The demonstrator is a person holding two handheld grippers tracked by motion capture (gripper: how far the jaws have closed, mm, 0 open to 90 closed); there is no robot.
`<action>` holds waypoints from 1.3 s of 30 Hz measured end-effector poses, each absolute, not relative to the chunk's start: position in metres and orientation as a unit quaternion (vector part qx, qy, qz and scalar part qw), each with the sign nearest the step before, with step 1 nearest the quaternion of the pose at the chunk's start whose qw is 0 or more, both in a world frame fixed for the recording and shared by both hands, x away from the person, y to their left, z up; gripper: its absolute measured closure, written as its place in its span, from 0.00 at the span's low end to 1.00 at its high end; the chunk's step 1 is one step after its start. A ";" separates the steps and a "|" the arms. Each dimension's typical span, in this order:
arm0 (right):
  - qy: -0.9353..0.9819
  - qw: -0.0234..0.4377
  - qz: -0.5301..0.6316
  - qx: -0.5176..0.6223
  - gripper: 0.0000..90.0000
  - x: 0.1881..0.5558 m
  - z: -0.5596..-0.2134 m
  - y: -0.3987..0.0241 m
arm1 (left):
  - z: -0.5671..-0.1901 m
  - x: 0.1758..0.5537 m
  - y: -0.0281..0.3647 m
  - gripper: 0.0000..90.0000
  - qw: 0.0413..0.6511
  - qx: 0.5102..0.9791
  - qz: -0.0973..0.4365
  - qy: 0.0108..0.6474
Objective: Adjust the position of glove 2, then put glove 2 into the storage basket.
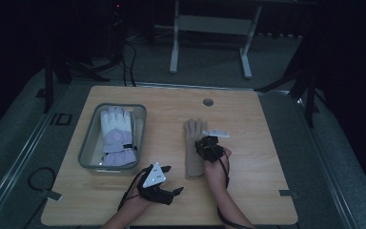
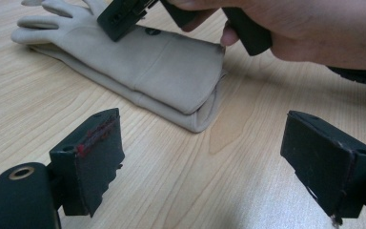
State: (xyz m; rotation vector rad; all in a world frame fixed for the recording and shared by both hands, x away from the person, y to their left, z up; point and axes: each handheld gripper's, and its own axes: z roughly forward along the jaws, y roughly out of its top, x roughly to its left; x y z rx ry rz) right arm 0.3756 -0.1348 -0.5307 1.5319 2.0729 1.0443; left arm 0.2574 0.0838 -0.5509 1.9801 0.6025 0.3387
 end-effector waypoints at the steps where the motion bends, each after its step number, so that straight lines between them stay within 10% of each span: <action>1: 0.734 0.180 0.369 0.541 0.89 0.376 -0.531 -0.134 | -0.551 0.257 0.084 0.16 0.499 0.818 0.140 0.249; 8: 0.735 0.176 0.365 0.543 0.83 0.378 -0.535 -0.134 | -0.551 0.257 0.084 0.16 0.499 0.818 0.139 0.249; 21: 0.753 0.143 0.402 0.501 0.15 0.380 -0.513 -0.157 | -0.548 0.258 0.083 0.16 0.501 0.816 0.135 0.255; 39: 0.806 0.124 0.430 0.387 0.17 0.371 -0.504 -0.182 | -0.549 0.260 0.076 0.16 0.488 0.829 0.141 0.236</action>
